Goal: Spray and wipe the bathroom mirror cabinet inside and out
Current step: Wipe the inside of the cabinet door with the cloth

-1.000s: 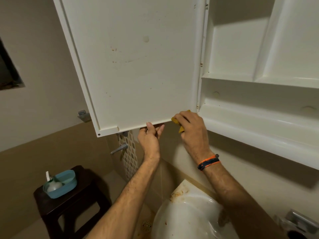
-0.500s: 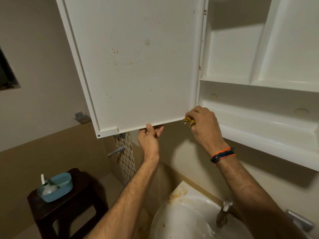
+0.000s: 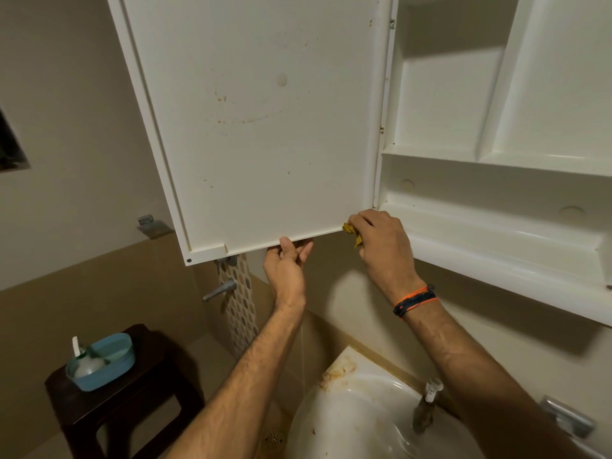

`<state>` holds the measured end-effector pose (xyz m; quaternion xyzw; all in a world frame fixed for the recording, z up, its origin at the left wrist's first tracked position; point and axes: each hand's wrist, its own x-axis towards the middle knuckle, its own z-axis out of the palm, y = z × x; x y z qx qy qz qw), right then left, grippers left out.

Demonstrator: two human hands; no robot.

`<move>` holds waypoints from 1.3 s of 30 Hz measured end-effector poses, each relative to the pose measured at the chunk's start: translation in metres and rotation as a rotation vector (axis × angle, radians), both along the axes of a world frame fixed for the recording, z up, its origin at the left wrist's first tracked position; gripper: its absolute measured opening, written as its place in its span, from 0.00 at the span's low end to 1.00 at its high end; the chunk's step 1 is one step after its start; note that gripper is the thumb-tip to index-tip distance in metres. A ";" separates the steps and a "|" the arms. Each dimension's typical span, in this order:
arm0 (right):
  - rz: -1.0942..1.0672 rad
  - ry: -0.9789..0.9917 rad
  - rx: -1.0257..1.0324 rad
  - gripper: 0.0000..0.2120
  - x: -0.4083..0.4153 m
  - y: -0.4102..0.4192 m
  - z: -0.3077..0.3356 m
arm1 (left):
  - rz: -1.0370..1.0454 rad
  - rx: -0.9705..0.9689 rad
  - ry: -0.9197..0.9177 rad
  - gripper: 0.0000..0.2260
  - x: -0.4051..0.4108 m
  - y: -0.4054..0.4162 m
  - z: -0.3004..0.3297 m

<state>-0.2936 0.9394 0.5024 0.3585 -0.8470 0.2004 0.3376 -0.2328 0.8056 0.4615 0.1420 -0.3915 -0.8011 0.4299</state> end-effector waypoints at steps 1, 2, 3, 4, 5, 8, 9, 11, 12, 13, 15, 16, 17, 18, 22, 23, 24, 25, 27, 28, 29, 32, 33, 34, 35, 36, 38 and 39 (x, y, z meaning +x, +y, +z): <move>-0.016 -0.019 0.005 0.16 0.000 -0.001 0.003 | -0.002 -0.008 -0.012 0.15 0.000 0.000 0.000; -0.026 -0.050 0.005 0.16 0.000 -0.002 0.006 | -0.003 -0.015 -0.024 0.16 0.001 -0.001 0.000; -0.027 -0.091 0.002 0.15 0.000 -0.001 0.010 | -0.005 -0.018 -0.028 0.15 0.002 -0.001 0.000; -0.022 -0.136 -0.007 0.15 -0.001 0.001 0.013 | -0.008 -0.021 -0.029 0.15 0.002 0.000 0.001; -0.008 -0.175 -0.032 0.16 -0.001 0.004 0.015 | -0.014 -0.025 -0.030 0.14 0.004 0.000 0.002; 0.081 -0.219 -0.181 0.16 0.000 0.013 0.015 | -0.032 -0.024 -0.036 0.14 0.004 0.000 0.003; 0.105 -0.219 -0.225 0.15 0.002 0.015 0.013 | -0.035 -0.021 -0.032 0.13 0.004 0.001 0.003; 0.135 -0.227 -0.289 0.14 0.003 0.017 0.011 | -0.039 -0.009 -0.018 0.12 0.005 0.002 0.005; 0.151 -0.237 -0.313 0.14 0.003 0.017 0.010 | -0.041 -0.001 -0.010 0.12 0.005 0.003 0.005; 0.172 -0.249 -0.338 0.15 0.003 0.018 0.010 | -0.044 0.006 0.002 0.12 0.005 0.003 0.005; 0.212 -0.274 -0.379 0.18 0.003 0.018 0.011 | -0.060 0.021 0.016 0.11 0.008 0.003 0.007; 0.224 -0.284 -0.390 0.19 0.004 0.017 0.011 | -0.076 0.024 0.003 0.11 0.011 0.003 0.008; 0.233 -0.291 -0.397 0.19 0.004 0.017 0.012 | -0.090 0.006 -0.035 0.12 0.014 0.002 0.007; 0.246 -0.298 -0.407 0.19 0.004 0.015 0.014 | -0.097 -0.044 -0.099 0.14 0.018 0.001 0.008; 0.292 -0.346 -0.464 0.20 0.006 0.009 0.022 | -0.150 -0.432 -0.375 0.15 0.039 -0.001 0.015; 0.304 -0.350 -0.475 0.21 0.006 0.007 0.026 | -0.137 -0.553 -0.416 0.14 0.044 -0.001 0.021; 0.314 -0.351 -0.481 0.23 0.007 0.005 0.029 | -0.111 -0.668 -0.448 0.13 0.048 -0.001 0.028; 0.327 -0.349 -0.487 0.24 0.007 0.003 0.035 | -0.064 -0.761 -0.462 0.12 0.052 -0.001 0.039; 0.350 -0.346 -0.502 0.27 0.008 -0.001 0.046 | 0.043 -0.892 -0.464 0.10 0.058 -0.001 0.061; 0.365 -0.333 -0.514 0.28 0.009 -0.003 0.055 | 0.104 -0.947 -0.456 0.09 0.061 -0.002 0.075; 0.380 -0.315 -0.527 0.29 0.009 -0.004 0.062 | 0.153 -0.994 -0.445 0.08 0.064 -0.002 0.087; 0.433 -0.230 -0.598 0.29 0.008 -0.007 0.093 | 0.276 -1.117 -0.399 0.09 0.069 -0.008 0.127; 0.458 -0.196 -0.628 0.29 0.008 -0.007 0.107 | 0.319 -1.152 -0.383 0.10 0.070 -0.011 0.143; 0.481 -0.167 -0.648 0.28 0.008 -0.007 0.116 | 0.359 -1.185 -0.371 0.11 0.072 -0.013 0.154; 0.503 -0.131 -0.670 0.28 0.006 -0.007 0.131 | 0.413 -1.225 -0.348 0.11 0.074 -0.016 0.171; 0.515 -0.094 -0.685 0.27 0.004 -0.008 0.142 | 0.467 -1.267 -0.328 0.12 0.076 -0.018 0.183; 0.526 -0.014 -0.721 0.25 0.002 -0.011 0.167 | 0.600 -1.344 -0.275 0.12 0.080 -0.023 0.212; 0.536 0.018 -0.735 0.24 0.001 -0.012 0.177 | 0.664 -1.377 -0.262 0.13 0.082 -0.025 0.223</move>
